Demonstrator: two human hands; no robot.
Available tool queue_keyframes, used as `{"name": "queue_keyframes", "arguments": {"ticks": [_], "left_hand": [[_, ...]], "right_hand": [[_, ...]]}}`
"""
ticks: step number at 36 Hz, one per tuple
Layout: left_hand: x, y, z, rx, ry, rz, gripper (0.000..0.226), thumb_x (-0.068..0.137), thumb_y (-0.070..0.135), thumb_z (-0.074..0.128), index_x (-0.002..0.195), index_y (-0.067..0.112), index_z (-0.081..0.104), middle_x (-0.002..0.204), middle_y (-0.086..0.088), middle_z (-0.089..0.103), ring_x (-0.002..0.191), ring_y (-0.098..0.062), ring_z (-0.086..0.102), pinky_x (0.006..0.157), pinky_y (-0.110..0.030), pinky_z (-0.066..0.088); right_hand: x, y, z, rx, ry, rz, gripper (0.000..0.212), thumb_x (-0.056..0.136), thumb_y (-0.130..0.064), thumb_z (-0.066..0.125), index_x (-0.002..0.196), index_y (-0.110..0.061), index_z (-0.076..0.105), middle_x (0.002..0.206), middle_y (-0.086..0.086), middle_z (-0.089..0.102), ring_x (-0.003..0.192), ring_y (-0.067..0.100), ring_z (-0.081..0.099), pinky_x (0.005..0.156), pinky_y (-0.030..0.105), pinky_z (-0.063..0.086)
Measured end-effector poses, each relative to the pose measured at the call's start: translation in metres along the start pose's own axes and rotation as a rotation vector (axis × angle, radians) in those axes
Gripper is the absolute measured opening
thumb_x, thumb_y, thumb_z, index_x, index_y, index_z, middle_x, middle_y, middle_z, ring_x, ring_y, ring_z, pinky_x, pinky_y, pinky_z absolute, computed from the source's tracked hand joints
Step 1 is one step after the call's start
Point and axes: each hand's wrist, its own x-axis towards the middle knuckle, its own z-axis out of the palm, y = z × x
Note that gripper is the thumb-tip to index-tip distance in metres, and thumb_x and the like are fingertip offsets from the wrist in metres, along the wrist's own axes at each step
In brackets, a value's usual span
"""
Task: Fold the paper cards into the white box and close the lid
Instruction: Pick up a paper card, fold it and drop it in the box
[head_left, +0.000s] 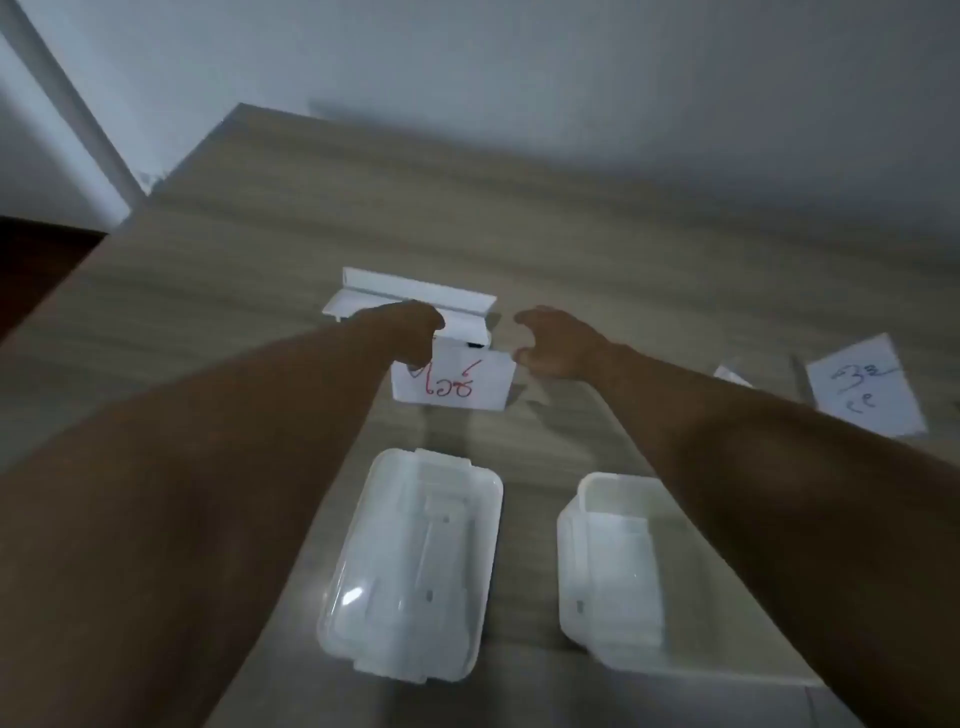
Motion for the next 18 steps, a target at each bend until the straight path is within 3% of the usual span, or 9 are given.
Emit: {"name": "queue_keyframes", "arguments": {"ticks": [3,7,13,18], "left_hand": [[0.004,-0.012,0.017,-0.014,0.061,0.012,0.063,0.074,0.012,0.071,0.135,0.017,0.056,0.136,-0.009,0.057,0.124,-0.028,0.055,0.098,-0.037,0.048],[-0.001,-0.018,0.036,-0.113,0.179,0.023,0.033,0.080,0.003,0.062,0.109,0.014,0.074,0.113,-0.012,0.071,0.104,-0.031,0.065,0.082,-0.034,0.050],[-0.015,-0.008,0.034,-0.141,0.235,0.086,0.028,0.082,0.006,0.064,0.107,0.013,0.075,0.108,-0.007,0.075,0.106,-0.027,0.065,0.088,-0.035,0.051],[-0.038,0.025,-0.007,-0.177,0.324,0.130,0.027,0.081,0.009,0.066,0.105,0.015,0.077,0.107,-0.007,0.075,0.102,-0.027,0.066,0.086,-0.033,0.051]], "right_hand": [[0.009,-0.010,0.023,0.018,-0.056,-0.011,0.058,0.091,-0.025,0.055,0.145,-0.014,0.036,0.152,0.010,0.036,0.140,0.027,0.034,0.113,0.036,0.029],[0.014,-0.010,0.061,0.079,0.021,0.024,0.036,0.091,-0.022,0.050,0.127,-0.020,0.057,0.137,0.004,0.054,0.126,0.024,0.049,0.106,0.035,0.040],[0.004,0.001,0.076,0.147,0.143,0.019,0.026,0.089,-0.011,0.050,0.108,-0.018,0.066,0.117,0.006,0.065,0.109,0.026,0.059,0.092,0.034,0.047],[-0.025,0.016,0.030,0.251,0.315,-0.035,0.020,0.090,-0.013,0.053,0.100,-0.010,0.070,0.106,0.010,0.070,0.101,0.028,0.062,0.089,0.038,0.050]]}}
